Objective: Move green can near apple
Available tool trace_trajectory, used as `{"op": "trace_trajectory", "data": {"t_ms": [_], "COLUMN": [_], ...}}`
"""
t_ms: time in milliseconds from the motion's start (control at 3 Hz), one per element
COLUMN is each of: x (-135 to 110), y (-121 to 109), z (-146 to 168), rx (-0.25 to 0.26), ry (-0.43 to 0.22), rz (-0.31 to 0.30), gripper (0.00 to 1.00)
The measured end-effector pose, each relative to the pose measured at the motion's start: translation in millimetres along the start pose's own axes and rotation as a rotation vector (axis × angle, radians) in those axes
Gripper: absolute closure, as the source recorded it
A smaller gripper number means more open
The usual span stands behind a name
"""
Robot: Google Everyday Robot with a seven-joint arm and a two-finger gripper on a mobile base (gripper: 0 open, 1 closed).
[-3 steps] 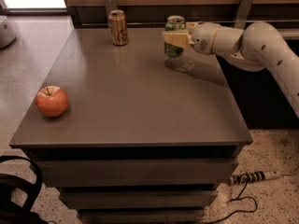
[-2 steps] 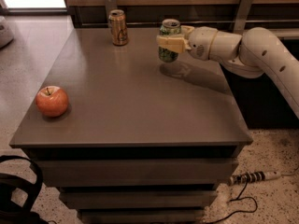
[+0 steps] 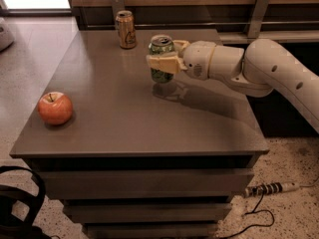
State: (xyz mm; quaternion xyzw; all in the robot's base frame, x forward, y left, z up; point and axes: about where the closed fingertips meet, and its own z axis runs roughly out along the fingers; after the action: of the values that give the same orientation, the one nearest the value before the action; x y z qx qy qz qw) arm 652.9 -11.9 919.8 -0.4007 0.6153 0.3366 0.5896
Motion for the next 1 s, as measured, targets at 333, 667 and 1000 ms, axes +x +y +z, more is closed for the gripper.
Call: {"op": "trace_trajectory", "data": {"t_ms": [333,667,1000], "x": [1.5,4.9,6.5], "y": [48.3,87.7,120.7], "z": [15.0,26.6,41.0], "rx": [-0.053,-0.104,-0.175], "ry": [0.032,0.035,0.017], "rz": [-0.021,-0.039,-0.041], "gripper": [1.0,1.0,1.0]}}
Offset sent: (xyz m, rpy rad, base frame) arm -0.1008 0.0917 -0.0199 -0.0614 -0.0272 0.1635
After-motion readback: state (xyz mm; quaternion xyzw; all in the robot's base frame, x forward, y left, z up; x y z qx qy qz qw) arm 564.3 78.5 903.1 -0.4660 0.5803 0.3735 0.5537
